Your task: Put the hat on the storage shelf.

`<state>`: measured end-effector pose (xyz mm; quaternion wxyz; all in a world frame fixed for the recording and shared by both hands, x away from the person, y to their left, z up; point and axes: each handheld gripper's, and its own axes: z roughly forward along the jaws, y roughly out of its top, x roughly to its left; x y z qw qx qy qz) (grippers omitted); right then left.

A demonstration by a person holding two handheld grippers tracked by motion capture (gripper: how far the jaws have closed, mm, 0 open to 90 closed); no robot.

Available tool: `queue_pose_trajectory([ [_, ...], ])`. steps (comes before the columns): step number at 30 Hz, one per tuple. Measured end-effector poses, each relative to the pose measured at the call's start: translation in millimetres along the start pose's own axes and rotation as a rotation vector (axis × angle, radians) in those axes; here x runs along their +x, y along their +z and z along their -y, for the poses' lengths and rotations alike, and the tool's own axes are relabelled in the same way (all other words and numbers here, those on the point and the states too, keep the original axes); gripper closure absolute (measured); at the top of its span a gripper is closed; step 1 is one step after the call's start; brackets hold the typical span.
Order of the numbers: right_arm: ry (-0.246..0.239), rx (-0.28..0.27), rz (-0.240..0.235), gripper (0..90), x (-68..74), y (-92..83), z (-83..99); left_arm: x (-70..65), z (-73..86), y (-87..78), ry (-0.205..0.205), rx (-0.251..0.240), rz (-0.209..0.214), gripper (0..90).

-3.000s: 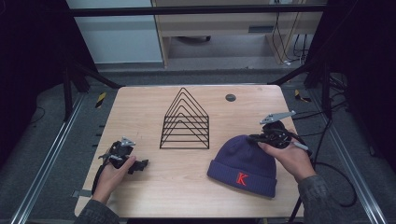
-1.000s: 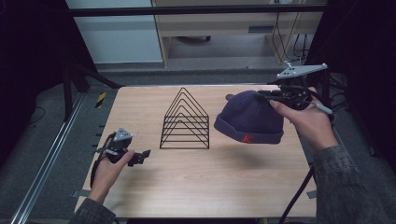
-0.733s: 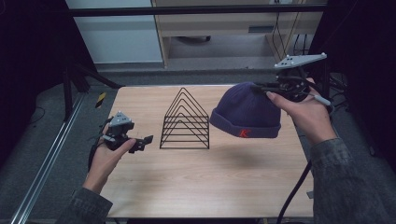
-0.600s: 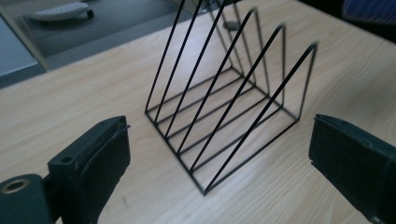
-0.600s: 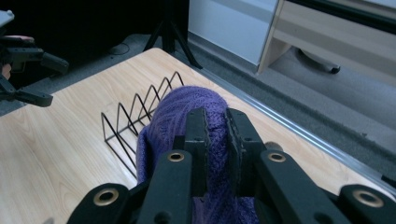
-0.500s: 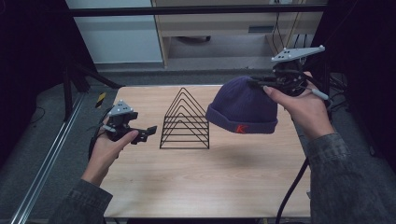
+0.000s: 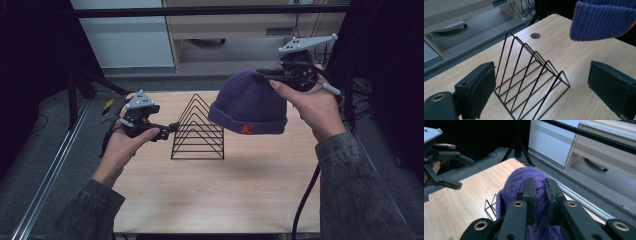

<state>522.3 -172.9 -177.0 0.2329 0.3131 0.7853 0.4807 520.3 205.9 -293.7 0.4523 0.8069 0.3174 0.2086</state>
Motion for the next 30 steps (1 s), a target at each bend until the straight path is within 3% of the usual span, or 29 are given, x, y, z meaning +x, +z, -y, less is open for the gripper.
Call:
queue_pose_trajectory([
  [13, -0.021, -0.015, -0.039, 79.9, 18.9, 16.8, -10.1, -8.1, -6.4, 0.6, 0.018, -0.032, 0.035, 9.4],
  [23, -0.026, -0.023, -0.079, 79.9, 34.1, 35.2, -18.8, -18.5, -13.0, 13.7, 0.036, -0.043, 0.076, 10.6],
  [30, -0.046, -0.017, -0.112, 79.8, 46.5, 48.9, -21.9, -14.5, -10.4, 23.3, 0.033, -0.009, 0.059, 12.6],
])
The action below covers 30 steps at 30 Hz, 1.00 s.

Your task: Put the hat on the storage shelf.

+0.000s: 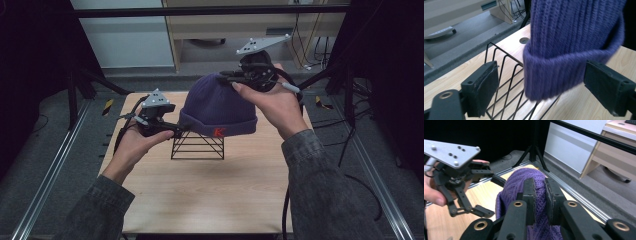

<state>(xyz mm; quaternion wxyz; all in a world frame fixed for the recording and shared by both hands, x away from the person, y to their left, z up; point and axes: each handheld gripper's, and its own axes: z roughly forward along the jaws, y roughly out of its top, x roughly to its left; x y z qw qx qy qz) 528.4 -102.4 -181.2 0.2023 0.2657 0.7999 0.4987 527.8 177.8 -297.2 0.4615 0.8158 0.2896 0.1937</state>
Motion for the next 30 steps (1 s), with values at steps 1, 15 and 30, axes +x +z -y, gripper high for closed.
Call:
queue_pose_trajectory([
  [1, 0.000, -0.002, -0.004, 79.8, 0.9, 1.5, -0.5, 0.9, 0.1, 0.6, -0.003, 0.001, 0.005, 13.4],
  [15, -0.006, -0.031, 0.009, 79.7, -3.8, 15.4, -12.6, 12.1, -2.6, -2.7, -0.040, -0.039, -0.032, 66.4],
  [30, 0.022, -0.037, 0.036, 79.3, -17.7, 40.4, -6.4, 24.9, 0.1, -2.3, -0.052, -0.036, -0.104, 70.1],
])
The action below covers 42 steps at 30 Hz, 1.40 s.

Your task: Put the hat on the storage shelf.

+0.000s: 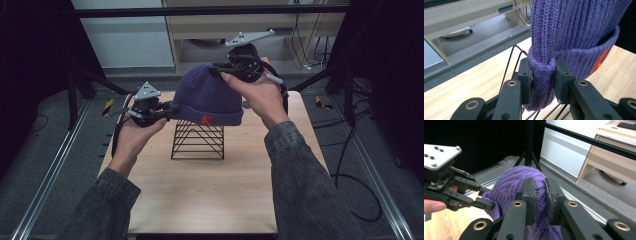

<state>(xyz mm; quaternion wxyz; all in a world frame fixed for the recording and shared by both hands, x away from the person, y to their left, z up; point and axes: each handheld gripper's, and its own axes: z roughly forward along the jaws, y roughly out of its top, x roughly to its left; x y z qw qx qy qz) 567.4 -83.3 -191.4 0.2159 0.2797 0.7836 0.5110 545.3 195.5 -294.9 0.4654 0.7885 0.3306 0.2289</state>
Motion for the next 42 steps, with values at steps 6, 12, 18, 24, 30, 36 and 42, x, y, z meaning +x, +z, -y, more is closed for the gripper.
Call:
queue_pose_trajectory([
  [6, 0.019, 0.005, 0.002, 79.2, -5.1, 5.0, 6.9, 1.4, 0.8, 1.8, 0.010, 0.010, -0.019, 70.2],
  [12, 0.034, 0.005, -0.003, 79.1, -7.8, 10.5, 12.1, 3.4, 2.0, 2.8, 0.013, 0.018, -0.036, 70.1],
  [18, 0.042, 0.037, -0.002, 79.0, -7.0, 17.5, 18.6, 5.2, 8.4, 4.5, 0.012, 0.032, -0.035, 70.4],
  [24, 0.034, 0.065, -0.003, 79.0, -6.3, 24.4, 22.7, 7.2, 18.1, 7.6, -0.001, 0.039, -0.032, 70.5],
  [30, 0.041, 0.086, -0.010, 79.0, -2.8, 31.3, 27.8, 10.8, 26.0, 6.5, -0.015, 0.046, -0.036, 70.7],
  [36, 0.030, 0.103, -0.025, 79.0, 0.4, 37.0, 28.9, 13.8, 33.7, 4.7, -0.018, 0.050, -0.033, 70.7],
  [42, 0.028, 0.124, -0.033, 79.0, 6.2, 44.2, 31.7, 16.5, 44.4, 4.7, -0.034, 0.061, -0.029, 70.8],
])
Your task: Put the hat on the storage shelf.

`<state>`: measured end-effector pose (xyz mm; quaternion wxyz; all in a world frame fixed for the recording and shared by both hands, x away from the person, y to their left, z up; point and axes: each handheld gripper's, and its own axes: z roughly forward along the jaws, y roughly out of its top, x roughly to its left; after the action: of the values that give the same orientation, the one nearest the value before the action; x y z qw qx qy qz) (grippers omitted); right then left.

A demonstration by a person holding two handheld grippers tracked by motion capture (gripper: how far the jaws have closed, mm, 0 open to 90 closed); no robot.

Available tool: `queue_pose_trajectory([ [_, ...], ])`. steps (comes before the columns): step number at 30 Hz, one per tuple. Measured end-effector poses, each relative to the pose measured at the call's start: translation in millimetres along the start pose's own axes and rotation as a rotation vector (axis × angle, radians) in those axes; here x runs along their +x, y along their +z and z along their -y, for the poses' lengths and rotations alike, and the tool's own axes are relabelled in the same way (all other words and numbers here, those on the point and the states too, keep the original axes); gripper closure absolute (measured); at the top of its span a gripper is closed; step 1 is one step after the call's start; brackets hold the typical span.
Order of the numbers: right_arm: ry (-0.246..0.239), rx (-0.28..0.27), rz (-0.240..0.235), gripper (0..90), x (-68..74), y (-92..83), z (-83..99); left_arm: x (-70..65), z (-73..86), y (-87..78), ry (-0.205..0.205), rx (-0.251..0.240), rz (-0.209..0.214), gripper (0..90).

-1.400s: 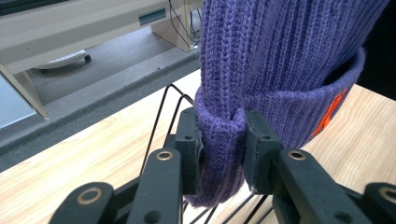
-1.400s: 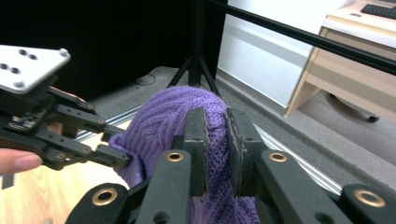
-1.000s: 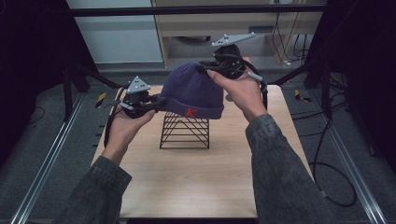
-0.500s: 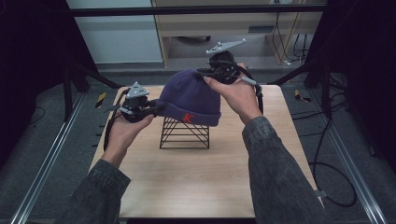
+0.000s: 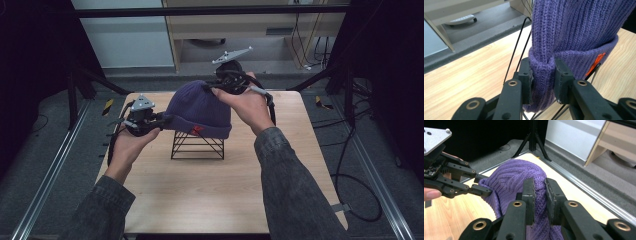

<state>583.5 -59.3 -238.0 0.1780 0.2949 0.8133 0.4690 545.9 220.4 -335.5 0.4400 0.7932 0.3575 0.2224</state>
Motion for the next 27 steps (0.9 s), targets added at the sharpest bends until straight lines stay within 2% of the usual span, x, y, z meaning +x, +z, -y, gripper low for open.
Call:
queue_pose_trajectory([
  [4, -0.005, 0.029, -0.008, 78.9, 3.3, 7.1, 4.4, 2.7, 9.5, 3.1, -0.016, 0.008, 0.006, 70.8],
  [20, -0.024, 0.071, -0.032, 78.9, 12.9, 20.6, 12.8, 6.7, 31.2, 6.3, -0.038, 0.016, 0.022, 70.8],
  [27, -0.038, 0.114, -0.037, 78.7, 16.3, 30.2, 17.0, 7.5, 46.4, 15.7, -0.052, 0.034, 0.034, 70.6],
])
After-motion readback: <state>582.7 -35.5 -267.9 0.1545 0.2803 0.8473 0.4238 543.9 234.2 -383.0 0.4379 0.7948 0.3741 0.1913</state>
